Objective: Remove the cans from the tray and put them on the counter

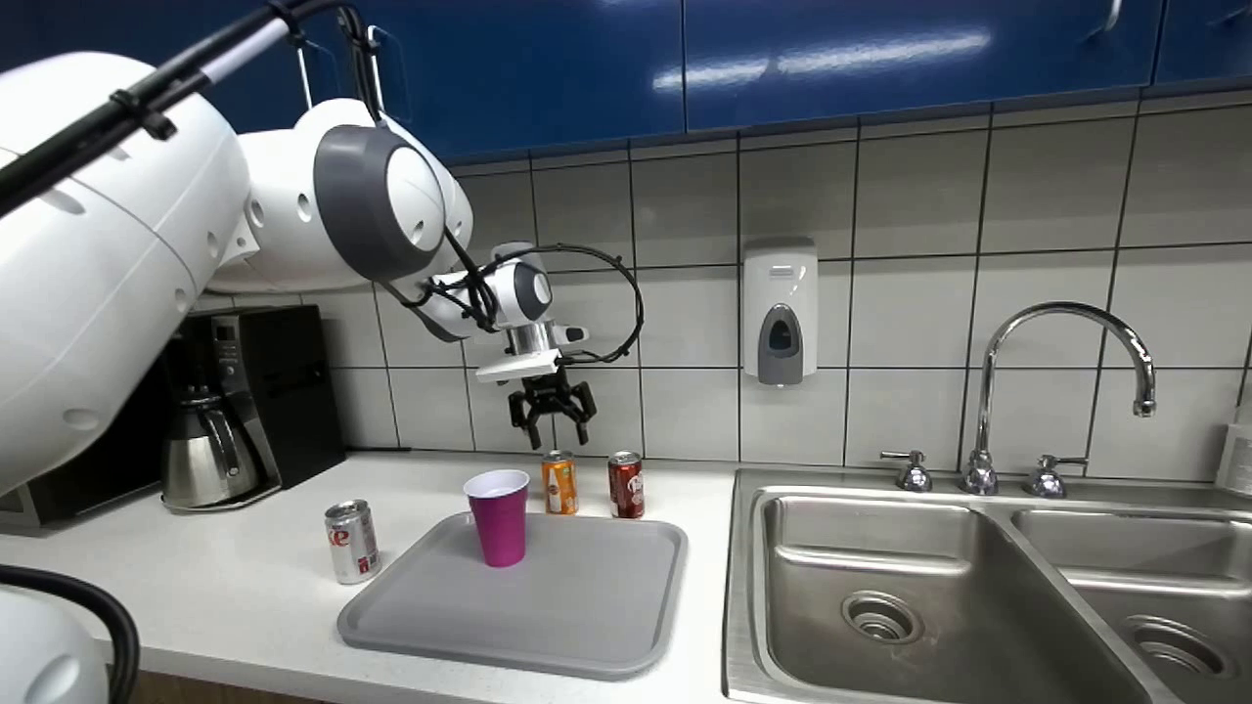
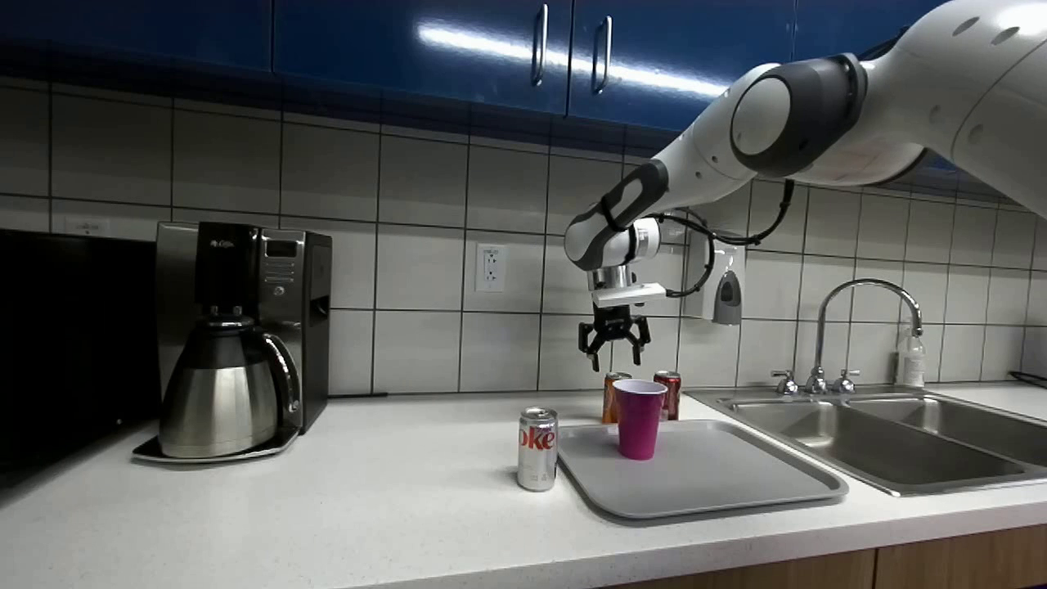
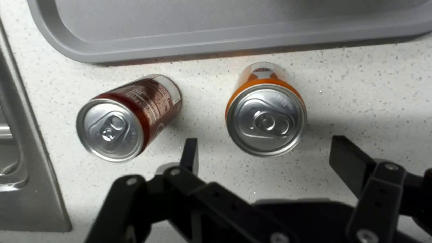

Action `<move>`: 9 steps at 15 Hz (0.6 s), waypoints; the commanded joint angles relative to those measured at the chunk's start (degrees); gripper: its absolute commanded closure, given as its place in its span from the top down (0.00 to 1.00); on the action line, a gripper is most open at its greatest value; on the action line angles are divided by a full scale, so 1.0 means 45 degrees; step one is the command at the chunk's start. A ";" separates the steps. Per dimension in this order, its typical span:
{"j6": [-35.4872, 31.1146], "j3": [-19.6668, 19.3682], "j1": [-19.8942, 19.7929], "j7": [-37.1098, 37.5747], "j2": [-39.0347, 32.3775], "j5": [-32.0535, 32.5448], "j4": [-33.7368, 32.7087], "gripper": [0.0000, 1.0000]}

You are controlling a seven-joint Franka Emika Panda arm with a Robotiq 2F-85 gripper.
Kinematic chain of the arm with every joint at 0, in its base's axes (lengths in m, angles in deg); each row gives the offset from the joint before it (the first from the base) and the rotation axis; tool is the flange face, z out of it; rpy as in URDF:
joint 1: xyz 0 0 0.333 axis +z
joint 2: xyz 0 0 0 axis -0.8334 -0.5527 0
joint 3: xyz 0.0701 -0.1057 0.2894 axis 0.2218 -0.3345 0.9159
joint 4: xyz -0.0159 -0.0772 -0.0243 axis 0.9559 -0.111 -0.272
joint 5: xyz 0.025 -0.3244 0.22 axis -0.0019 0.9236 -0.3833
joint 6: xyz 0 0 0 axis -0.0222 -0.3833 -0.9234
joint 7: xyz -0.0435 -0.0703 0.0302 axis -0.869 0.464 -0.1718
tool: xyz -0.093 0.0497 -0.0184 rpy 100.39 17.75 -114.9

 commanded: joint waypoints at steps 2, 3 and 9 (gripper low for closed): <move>-0.0796 0.0156 -0.0133 -0.0068 0.1468 -0.0224 0.1765 1.00; -0.1015 0.0136 -0.0112 -0.0027 0.1733 -0.0189 0.2131 1.00; -0.2277 0.0100 -0.0109 -0.0023 0.3330 -0.0083 0.4433 1.00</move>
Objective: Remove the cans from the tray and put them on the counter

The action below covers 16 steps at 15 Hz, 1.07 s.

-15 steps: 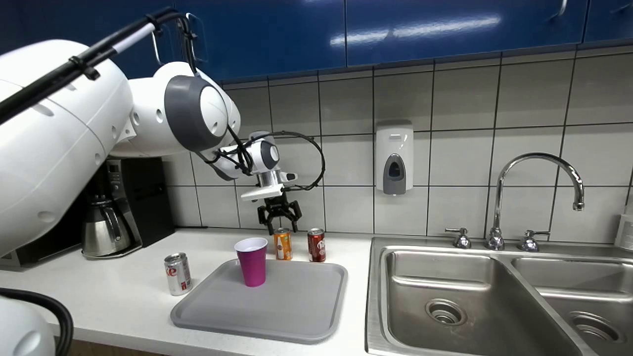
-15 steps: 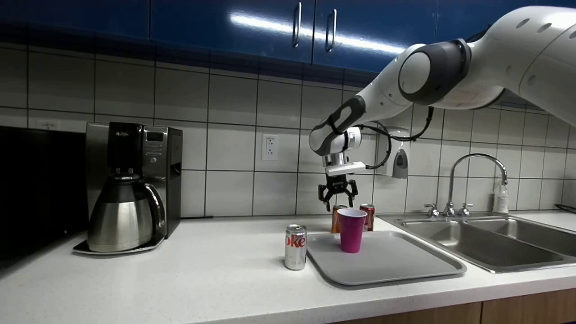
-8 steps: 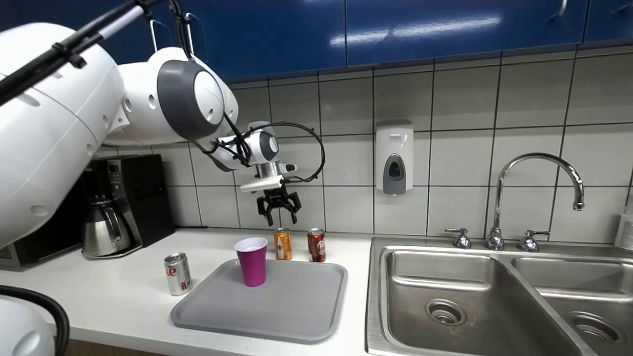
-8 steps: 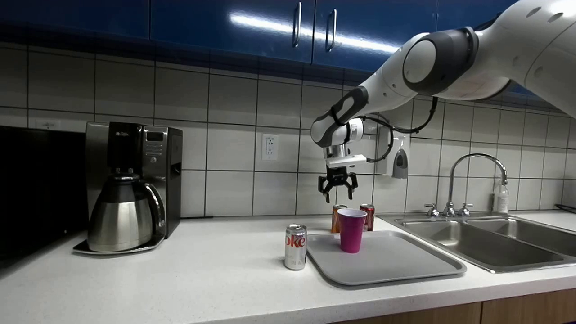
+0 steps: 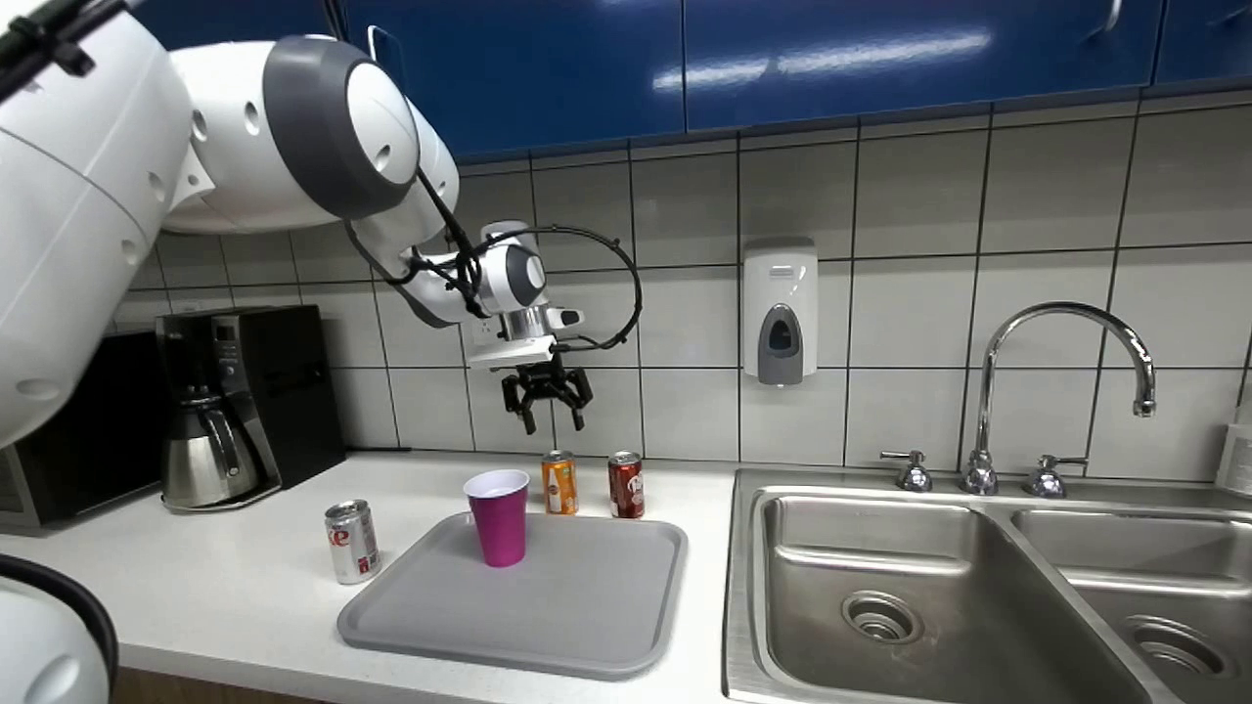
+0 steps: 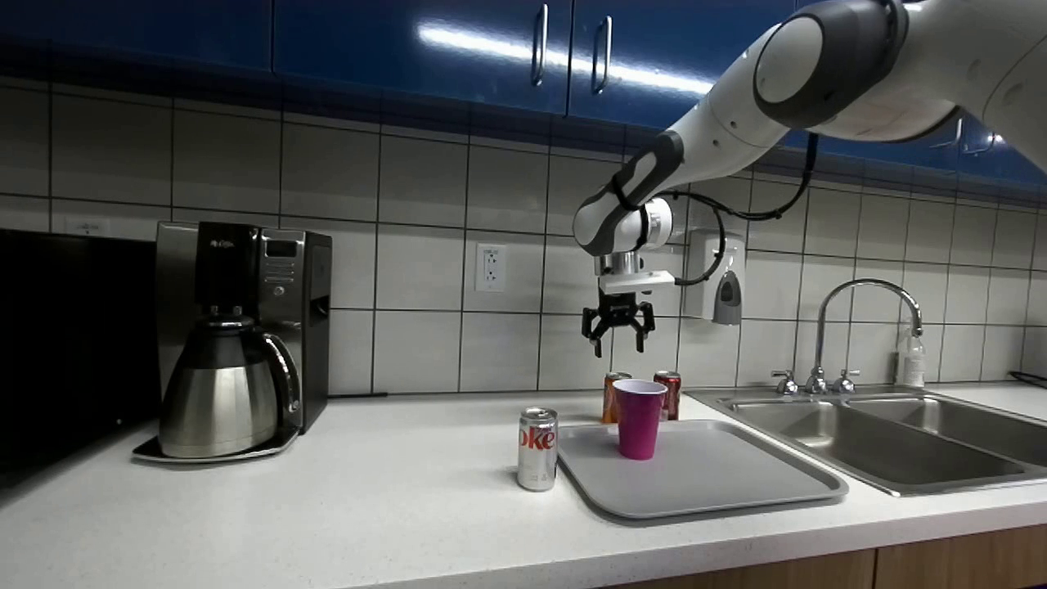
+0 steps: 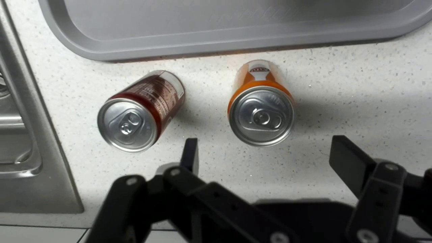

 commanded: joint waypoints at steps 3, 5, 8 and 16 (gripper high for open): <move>-0.1319 0.0094 -0.0153 0.0010 0.2295 -0.0060 0.3247 1.00; -0.1734 0.0081 -0.0176 0.0015 0.2935 -0.0020 0.4188 1.00; -0.2215 0.0052 -0.0197 0.0048 0.3873 0.0064 0.5501 1.00; -0.3063 -0.0013 -0.0279 0.0189 0.6407 0.0218 0.8813 1.00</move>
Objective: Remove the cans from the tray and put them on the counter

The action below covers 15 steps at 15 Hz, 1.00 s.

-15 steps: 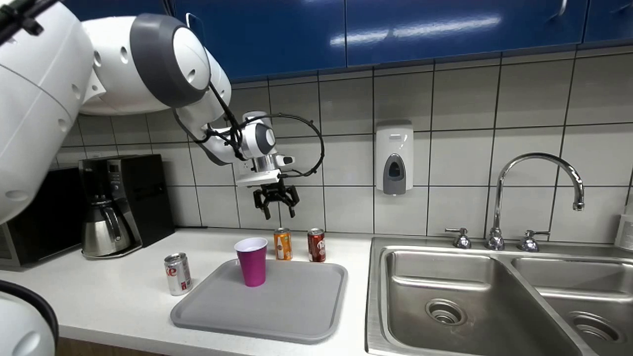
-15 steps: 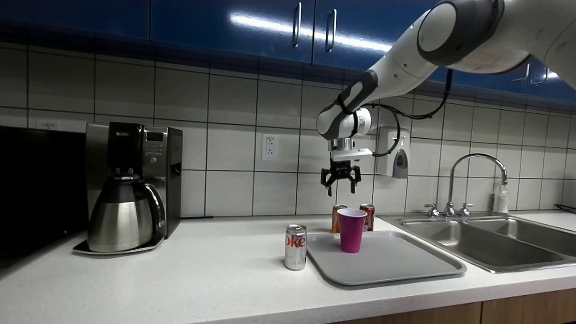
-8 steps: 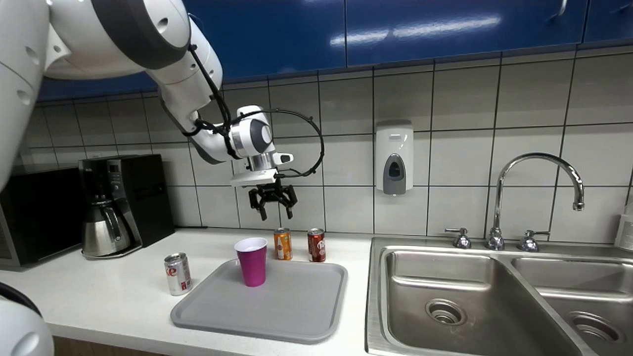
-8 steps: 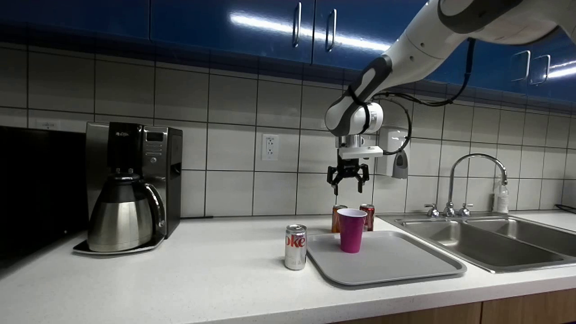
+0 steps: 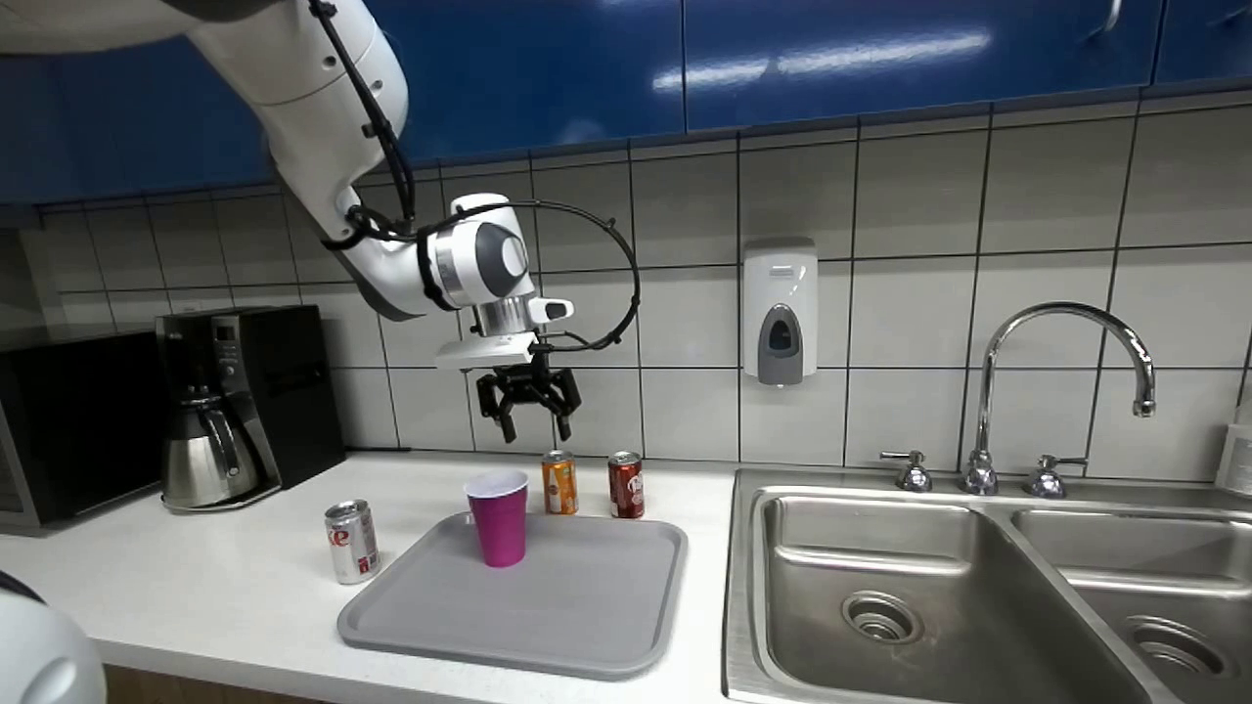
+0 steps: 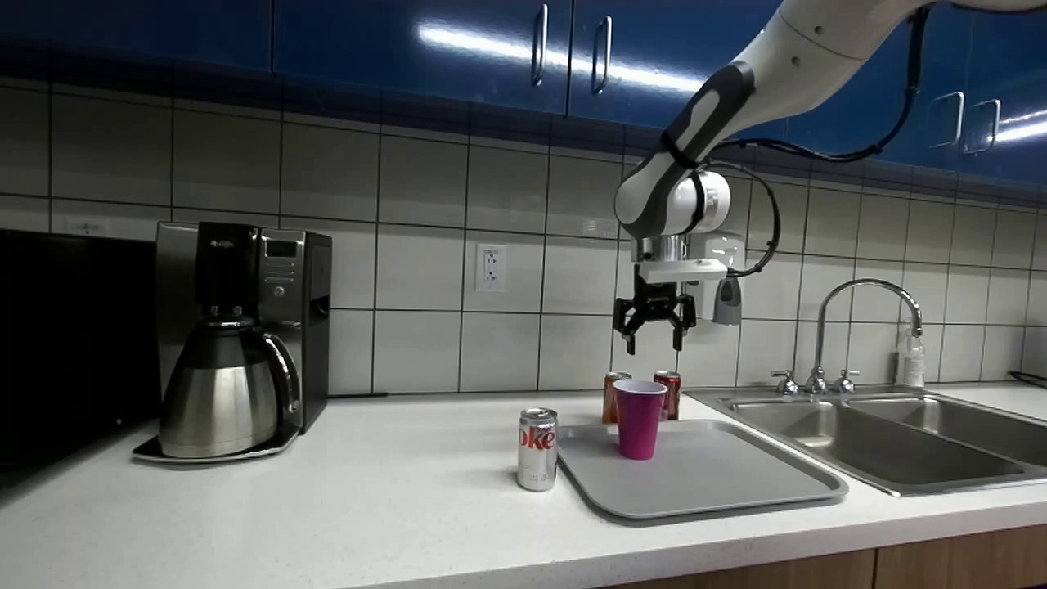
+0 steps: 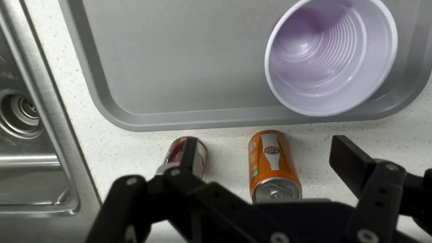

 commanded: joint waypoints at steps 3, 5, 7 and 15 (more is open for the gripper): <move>-0.0787 0.0199 -0.0299 0.0031 0.2455 0.0064 0.2922 1.00; -0.0913 0.0242 -0.0356 -0.0036 0.3111 -0.0020 0.3634 1.00; -0.0909 0.0269 -0.0395 -0.0061 0.3762 -0.0006 0.4284 1.00; -0.0543 0.0449 -0.0487 0.0020 0.5899 -0.0171 0.6093 1.00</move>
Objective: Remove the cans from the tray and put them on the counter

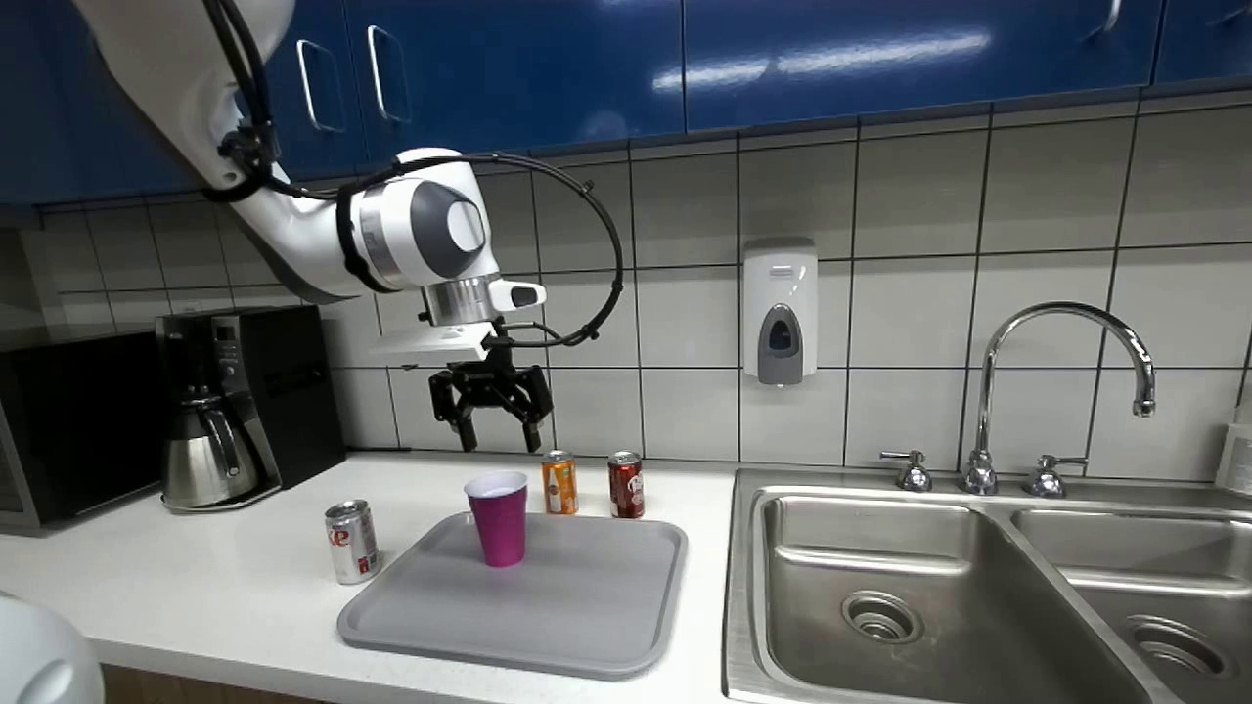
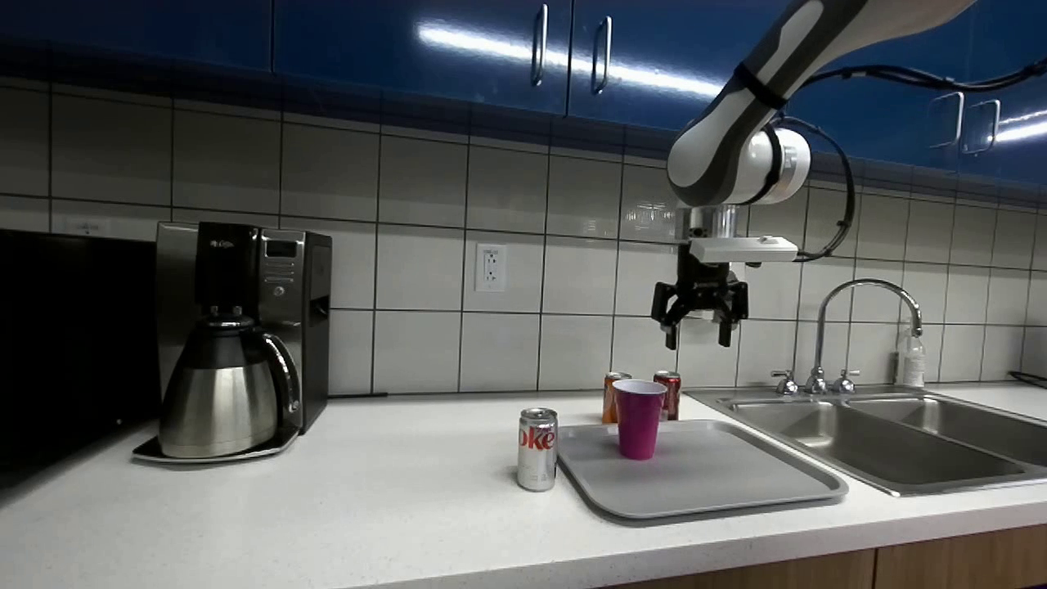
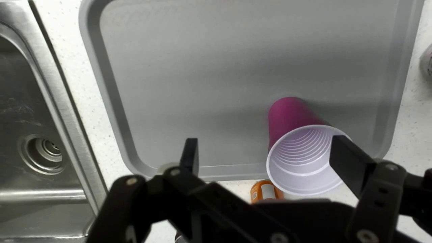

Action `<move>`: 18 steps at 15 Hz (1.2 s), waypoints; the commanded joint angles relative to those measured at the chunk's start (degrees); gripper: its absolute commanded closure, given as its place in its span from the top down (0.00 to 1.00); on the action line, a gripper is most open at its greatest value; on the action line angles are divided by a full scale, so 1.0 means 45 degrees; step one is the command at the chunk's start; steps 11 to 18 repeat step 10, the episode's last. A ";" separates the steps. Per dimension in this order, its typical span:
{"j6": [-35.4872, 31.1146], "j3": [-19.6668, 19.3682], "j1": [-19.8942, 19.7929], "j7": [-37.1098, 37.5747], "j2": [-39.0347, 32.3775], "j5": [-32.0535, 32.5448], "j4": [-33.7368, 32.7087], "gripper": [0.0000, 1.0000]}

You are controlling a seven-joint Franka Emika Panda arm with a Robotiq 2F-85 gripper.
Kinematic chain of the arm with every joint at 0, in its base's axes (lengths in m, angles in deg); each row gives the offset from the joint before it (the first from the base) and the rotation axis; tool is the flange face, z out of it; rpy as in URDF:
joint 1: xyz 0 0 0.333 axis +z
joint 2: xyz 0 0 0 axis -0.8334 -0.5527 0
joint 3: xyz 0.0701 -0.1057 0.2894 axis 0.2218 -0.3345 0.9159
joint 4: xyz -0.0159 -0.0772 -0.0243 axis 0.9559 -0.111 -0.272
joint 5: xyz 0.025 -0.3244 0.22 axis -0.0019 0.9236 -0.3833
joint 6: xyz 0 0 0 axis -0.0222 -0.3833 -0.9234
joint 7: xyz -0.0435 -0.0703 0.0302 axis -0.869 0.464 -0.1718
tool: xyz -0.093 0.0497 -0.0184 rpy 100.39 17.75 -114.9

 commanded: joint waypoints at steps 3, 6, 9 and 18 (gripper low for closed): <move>0.0060 0.0494 -0.0426 -0.0077 0.0632 -0.0096 0.0530 1.00; 0.0066 0.0582 -0.0420 -0.0085 0.0925 -0.0107 0.0819 1.00; 0.0066 0.0584 -0.0430 -0.0086 0.0943 -0.0107 0.0862 1.00; 0.0066 0.0584 -0.0432 -0.0085 0.0944 -0.0107 0.0864 1.00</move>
